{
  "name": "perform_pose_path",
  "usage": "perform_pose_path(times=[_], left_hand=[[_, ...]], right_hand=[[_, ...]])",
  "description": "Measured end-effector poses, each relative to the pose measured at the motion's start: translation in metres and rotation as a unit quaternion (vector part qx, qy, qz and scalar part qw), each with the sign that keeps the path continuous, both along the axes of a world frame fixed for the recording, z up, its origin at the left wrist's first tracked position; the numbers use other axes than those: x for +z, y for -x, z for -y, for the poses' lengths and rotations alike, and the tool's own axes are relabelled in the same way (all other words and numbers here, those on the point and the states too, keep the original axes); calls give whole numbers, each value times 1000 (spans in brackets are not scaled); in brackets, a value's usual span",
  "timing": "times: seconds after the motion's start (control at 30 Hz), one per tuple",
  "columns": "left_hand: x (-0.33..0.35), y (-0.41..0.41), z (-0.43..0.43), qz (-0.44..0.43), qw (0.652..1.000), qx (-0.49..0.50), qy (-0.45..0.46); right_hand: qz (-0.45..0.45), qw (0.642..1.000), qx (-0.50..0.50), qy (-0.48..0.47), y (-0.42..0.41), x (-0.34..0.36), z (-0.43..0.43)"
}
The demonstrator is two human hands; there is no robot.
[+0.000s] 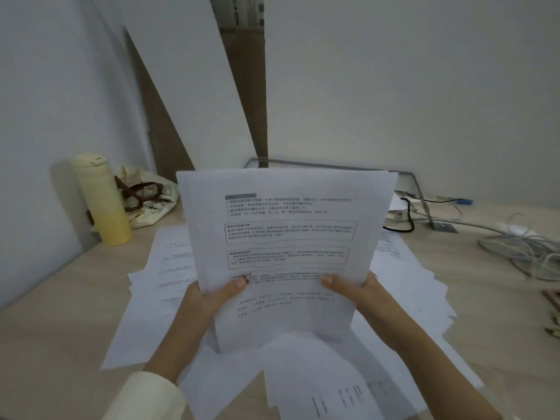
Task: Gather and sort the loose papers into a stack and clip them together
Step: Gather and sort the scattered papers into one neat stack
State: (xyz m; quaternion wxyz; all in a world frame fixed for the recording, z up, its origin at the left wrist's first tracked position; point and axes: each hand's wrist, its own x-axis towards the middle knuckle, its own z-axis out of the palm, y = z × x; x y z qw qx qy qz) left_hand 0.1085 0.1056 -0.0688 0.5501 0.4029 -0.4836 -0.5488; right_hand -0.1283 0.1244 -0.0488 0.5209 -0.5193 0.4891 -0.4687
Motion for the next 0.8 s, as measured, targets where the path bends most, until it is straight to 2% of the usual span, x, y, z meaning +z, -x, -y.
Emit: perform_pose_path(times=[0.27,0.37,0.57,0.7,0.8], left_hand=[[-16,14,-1,-7,999,26,-28],[-21,23,-4,24,998,30,-43],[2,56,-8,98,994,50,4],[8,98,-12,146,989,-1,17],[5,130,-16,191,979,-74,-8]], right_hand=[[54,997,-60,-10,7,-18,-1],[28,994,-102,-29,0,-30,-1],[-38,971,-226,61,27,-19,-9],[-107,949,-290,66,74,-18,-36],[-149,927,-341,45,113,-18,-63]])
